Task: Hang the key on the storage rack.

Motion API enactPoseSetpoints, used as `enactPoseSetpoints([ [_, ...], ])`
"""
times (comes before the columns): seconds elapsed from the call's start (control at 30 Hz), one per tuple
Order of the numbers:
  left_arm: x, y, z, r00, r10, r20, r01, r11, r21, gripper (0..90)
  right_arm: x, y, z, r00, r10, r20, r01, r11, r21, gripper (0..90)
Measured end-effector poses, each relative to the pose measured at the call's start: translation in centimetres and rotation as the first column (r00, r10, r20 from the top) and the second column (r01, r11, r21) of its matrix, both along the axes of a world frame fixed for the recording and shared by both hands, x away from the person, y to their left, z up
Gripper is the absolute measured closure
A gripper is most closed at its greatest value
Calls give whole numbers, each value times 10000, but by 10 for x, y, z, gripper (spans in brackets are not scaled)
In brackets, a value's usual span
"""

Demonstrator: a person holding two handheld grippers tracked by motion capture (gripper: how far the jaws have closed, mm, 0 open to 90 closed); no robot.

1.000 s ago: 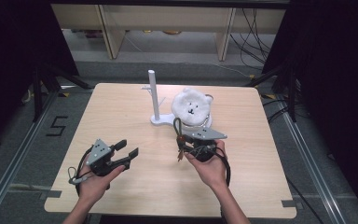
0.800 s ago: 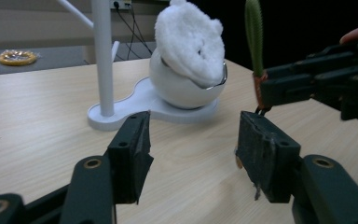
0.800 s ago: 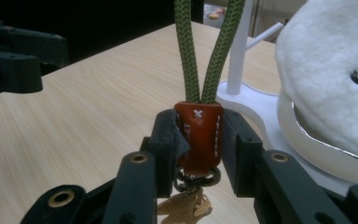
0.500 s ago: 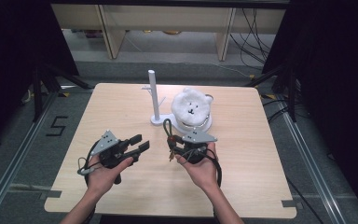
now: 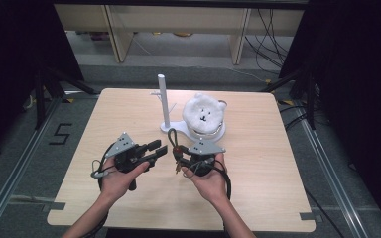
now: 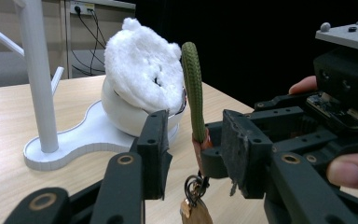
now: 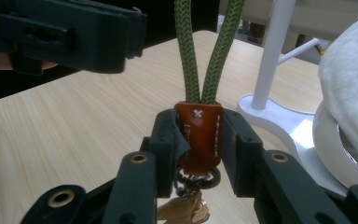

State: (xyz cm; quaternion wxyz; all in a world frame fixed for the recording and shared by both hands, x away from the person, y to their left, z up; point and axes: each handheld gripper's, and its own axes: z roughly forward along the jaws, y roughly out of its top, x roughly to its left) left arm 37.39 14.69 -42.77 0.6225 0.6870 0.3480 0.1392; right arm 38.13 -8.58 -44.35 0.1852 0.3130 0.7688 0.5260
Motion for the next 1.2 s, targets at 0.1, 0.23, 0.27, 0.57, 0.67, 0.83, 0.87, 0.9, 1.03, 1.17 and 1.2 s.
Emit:
enactPoseSetpoints([
  [0.1,2,-2,0,9999,-108,9,108,9999,47,621,0,-1,1,9999,92,62,-90,9996,-267,687],
  [0.23,4,-5,0,9999,-144,-32,144,9999,-21,638,-1,2,0,10000,18,-37,-18,10000,-79,688],
  [0.27,4,-5,0,9999,-150,-79,149,9999,-61,644,0,2,0,9998,50,184,-48,10000,-82,687],
  [0.57,7,-7,3,9995,-283,-111,283,9996,-33,693,-1,5,1,9991,-64,431,69,9999,-106,687],
  [0.67,7,-9,4,9995,-295,-61,295,9996,-14,708,-2,5,2,9995,49,305,-45,9999,-112,687],
  [0.83,8,-10,5,9995,-312,-35,312,9995,38,731,-1,5,2,9989,64,456,-53,9997,-237,687],
  [0.87,9,-10,5,9995,-303,-29,303,9995,61,740,-1,5,2,9990,55,452,-44,9997,-239,687],
  [0.9,9,-10,5,9996,-296,-36,296,9995,66,740,-1,5,2,9990,55,452,-44,9997,-239,687],
  [1.03,11,-11,4,9993,-371,5,371,9993,-73,756,-2,5,2,9994,90,342,-81,9997,-245,687],
  [1.17,11,-11,5,9996,-263,-36,263,9996,71,763,-2,6,1,9991,80,408,-75,9999,-132,687],
  [1.2,11,-11,5,9996,-263,-36,263,9996,71,770,-2,6,1,9991,80,408,-75,9999,-132,687],
])
